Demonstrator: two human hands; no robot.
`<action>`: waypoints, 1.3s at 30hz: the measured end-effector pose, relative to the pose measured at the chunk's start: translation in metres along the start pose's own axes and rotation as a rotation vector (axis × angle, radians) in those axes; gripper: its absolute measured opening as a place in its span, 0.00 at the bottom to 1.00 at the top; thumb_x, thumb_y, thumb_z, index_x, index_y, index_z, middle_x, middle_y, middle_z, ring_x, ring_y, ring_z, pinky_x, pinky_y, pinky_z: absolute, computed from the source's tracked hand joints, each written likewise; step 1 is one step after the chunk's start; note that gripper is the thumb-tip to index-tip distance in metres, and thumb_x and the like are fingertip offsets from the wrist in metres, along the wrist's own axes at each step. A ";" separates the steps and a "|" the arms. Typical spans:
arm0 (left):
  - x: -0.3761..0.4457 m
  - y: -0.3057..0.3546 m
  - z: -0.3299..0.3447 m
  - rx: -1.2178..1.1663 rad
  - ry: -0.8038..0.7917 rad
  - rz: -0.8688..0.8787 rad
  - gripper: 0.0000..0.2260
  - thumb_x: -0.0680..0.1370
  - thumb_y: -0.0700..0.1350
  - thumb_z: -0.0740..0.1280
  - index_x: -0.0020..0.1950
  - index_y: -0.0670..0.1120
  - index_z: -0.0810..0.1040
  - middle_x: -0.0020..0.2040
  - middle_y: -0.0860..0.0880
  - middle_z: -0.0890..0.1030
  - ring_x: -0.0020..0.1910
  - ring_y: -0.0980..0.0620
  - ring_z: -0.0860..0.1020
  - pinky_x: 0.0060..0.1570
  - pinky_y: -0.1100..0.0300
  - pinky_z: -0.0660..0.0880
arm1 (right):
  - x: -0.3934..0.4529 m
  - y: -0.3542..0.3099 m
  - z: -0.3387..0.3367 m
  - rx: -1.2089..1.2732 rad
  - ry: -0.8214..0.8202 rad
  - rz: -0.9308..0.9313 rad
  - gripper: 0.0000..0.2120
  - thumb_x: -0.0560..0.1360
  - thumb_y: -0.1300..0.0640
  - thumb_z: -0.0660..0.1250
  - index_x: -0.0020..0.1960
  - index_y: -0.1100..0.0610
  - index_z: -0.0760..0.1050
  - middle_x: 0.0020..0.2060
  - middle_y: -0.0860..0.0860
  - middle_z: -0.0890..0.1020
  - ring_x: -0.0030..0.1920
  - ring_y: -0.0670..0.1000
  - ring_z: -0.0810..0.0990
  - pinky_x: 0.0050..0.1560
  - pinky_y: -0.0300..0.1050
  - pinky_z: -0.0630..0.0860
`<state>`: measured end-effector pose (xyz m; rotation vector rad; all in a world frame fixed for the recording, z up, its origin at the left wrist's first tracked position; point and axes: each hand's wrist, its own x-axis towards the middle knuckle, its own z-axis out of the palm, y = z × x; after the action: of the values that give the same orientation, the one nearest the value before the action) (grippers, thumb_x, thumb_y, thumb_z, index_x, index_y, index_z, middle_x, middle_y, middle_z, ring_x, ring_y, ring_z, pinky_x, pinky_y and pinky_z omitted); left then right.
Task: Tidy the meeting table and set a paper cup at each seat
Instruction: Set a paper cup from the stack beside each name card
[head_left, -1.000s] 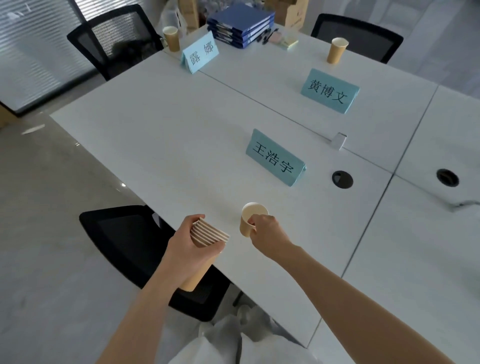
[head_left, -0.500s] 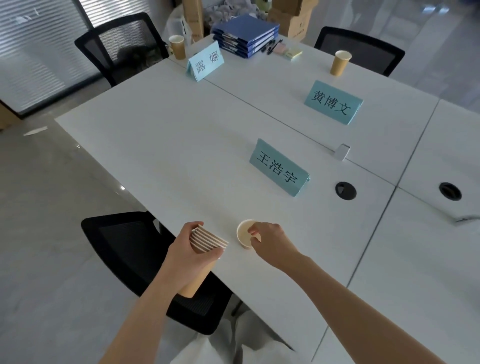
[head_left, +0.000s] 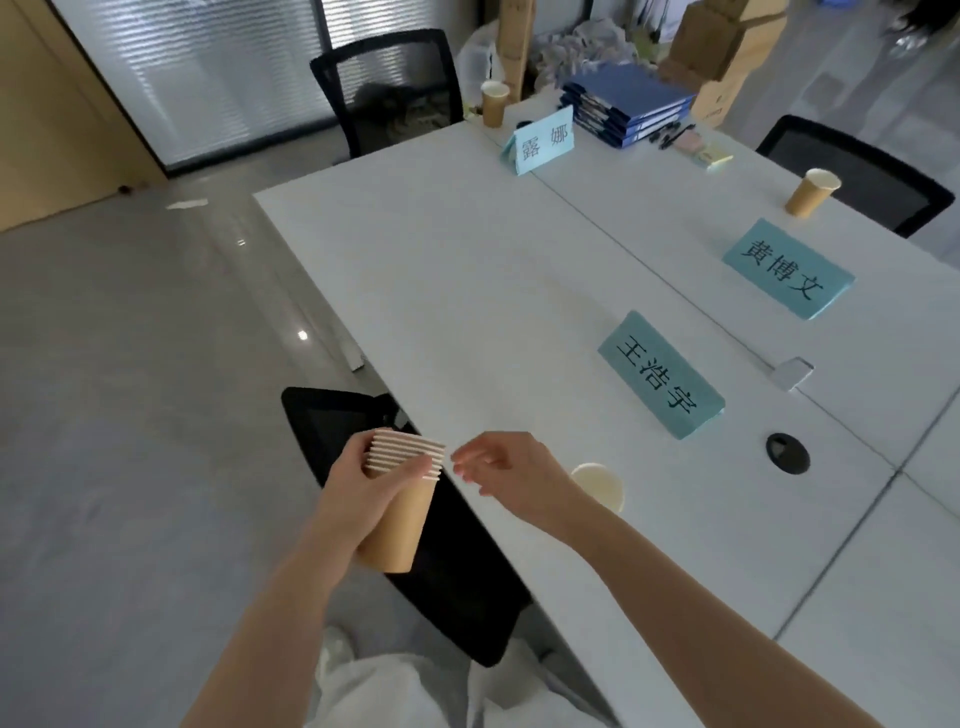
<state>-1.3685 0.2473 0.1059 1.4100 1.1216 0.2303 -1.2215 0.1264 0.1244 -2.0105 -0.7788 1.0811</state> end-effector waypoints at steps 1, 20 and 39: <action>0.005 -0.001 -0.013 -0.036 0.033 -0.018 0.24 0.65 0.54 0.80 0.57 0.54 0.75 0.51 0.50 0.83 0.48 0.51 0.82 0.49 0.51 0.79 | 0.006 -0.008 0.011 0.018 -0.035 0.007 0.10 0.74 0.57 0.65 0.48 0.44 0.80 0.46 0.42 0.84 0.51 0.43 0.82 0.57 0.47 0.79; 0.129 -0.004 -0.301 -0.578 0.073 -0.224 0.10 0.82 0.49 0.61 0.53 0.45 0.79 0.45 0.43 0.85 0.37 0.51 0.84 0.36 0.54 0.82 | 0.164 -0.202 0.251 0.362 -0.304 0.059 0.33 0.76 0.51 0.69 0.71 0.34 0.55 0.57 0.50 0.77 0.52 0.52 0.83 0.52 0.52 0.82; 0.391 0.103 -0.411 -0.175 -0.080 -0.021 0.28 0.66 0.44 0.76 0.63 0.57 0.73 0.59 0.51 0.78 0.53 0.51 0.80 0.39 0.63 0.78 | 0.452 -0.330 0.232 0.640 -0.156 0.129 0.23 0.76 0.53 0.69 0.66 0.48 0.62 0.58 0.56 0.80 0.52 0.55 0.84 0.54 0.57 0.81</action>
<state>-1.4183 0.8213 0.0993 1.2417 1.0253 0.2490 -1.2677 0.7301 0.1016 -1.4560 -0.3138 1.3646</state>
